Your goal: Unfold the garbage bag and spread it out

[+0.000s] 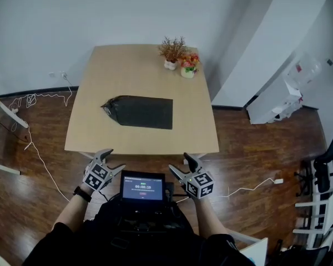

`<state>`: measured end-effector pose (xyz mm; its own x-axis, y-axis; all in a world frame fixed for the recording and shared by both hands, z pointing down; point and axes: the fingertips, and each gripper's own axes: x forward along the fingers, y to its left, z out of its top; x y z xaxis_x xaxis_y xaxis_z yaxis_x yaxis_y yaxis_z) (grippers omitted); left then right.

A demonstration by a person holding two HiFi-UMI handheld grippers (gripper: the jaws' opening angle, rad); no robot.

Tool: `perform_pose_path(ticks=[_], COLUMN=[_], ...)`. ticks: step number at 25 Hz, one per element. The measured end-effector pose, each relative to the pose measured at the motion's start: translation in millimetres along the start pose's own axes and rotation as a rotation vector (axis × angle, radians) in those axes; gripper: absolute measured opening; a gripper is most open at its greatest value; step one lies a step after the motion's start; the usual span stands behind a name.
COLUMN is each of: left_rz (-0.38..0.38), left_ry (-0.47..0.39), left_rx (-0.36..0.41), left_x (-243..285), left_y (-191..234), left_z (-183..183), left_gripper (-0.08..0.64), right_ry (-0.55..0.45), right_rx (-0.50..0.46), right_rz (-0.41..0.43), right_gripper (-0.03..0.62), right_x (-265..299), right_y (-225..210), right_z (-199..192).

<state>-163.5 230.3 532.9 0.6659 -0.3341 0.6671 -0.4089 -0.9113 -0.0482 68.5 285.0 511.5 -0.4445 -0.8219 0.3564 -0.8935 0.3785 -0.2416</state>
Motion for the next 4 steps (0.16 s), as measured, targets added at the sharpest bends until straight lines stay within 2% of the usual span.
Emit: perform_pose_path(ticks=[4], left_rz=[-0.001], left_ry=[-0.002], left_rx=[-0.01], left_x=[-7.3], left_y=[-5.8], left_z=[-7.4], left_gripper=[0.348], right_ry=[0.0], right_rx=[0.025], right_rz=[-0.01], right_gripper=[0.368], right_x=[-2.4], right_y=[9.1], right_z=[-6.6])
